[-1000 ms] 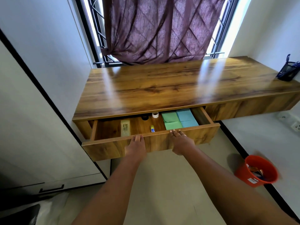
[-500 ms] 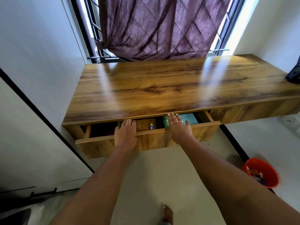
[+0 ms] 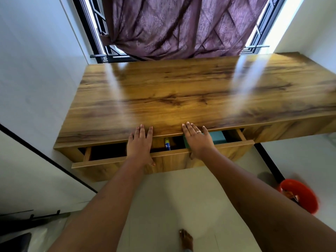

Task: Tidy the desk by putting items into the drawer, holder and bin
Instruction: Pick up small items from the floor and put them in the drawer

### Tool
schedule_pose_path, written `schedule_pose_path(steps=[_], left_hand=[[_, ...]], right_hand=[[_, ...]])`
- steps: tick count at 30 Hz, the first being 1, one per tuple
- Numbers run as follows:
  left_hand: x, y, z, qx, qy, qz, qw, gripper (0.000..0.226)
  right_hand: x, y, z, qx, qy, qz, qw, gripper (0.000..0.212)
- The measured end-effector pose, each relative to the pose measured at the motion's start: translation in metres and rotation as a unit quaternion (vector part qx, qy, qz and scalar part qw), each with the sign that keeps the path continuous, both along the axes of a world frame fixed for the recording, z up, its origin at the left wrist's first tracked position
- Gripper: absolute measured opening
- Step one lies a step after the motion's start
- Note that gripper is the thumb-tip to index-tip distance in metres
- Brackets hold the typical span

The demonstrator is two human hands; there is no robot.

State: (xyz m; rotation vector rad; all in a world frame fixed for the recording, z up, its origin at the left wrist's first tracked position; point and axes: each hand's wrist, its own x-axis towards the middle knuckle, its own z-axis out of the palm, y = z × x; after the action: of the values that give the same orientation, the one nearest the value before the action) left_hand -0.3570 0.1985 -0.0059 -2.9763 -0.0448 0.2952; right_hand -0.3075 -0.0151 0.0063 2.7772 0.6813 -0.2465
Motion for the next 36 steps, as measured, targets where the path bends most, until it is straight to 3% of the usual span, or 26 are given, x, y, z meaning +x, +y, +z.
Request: schedule_pose_path(steps=[5, 13, 16, 24, 30, 36], left_hand=[[0.008, -0.005, 0.002, -0.012, -0.015, 0.010, 1.000, 0.120], [0.017, 0.000, 0.011, -0.047, -0.085, 0.005, 0.995, 0.070], [0.021, -0.002, 0.012, -0.032, -0.101, -0.009, 0.994, 0.054], [0.022, -0.001, 0.004, -0.001, -0.097, -0.016, 0.995, 0.069], [0.025, -0.007, 0.027, -0.016, -0.093, 0.006, 0.996, 0.047], [0.053, -0.016, 0.062, -0.028, 0.012, 0.067, 0.997, 0.027]], right_hand=[[0.002, 0.007, -0.005, 0.032, -0.035, 0.000, 0.999, 0.090], [0.013, 0.018, 0.002, 0.045, -0.080, 0.016, 0.996, 0.055], [0.016, 0.020, 0.003, 0.036, -0.088, 0.028, 0.995, 0.050], [0.015, 0.021, 0.004, 0.025, -0.090, 0.035, 0.995, 0.055], [0.016, 0.019, 0.016, 0.036, -0.068, 0.035, 0.996, 0.047], [0.044, 0.008, 0.055, 0.059, 0.045, 0.070, 0.995, 0.034]])
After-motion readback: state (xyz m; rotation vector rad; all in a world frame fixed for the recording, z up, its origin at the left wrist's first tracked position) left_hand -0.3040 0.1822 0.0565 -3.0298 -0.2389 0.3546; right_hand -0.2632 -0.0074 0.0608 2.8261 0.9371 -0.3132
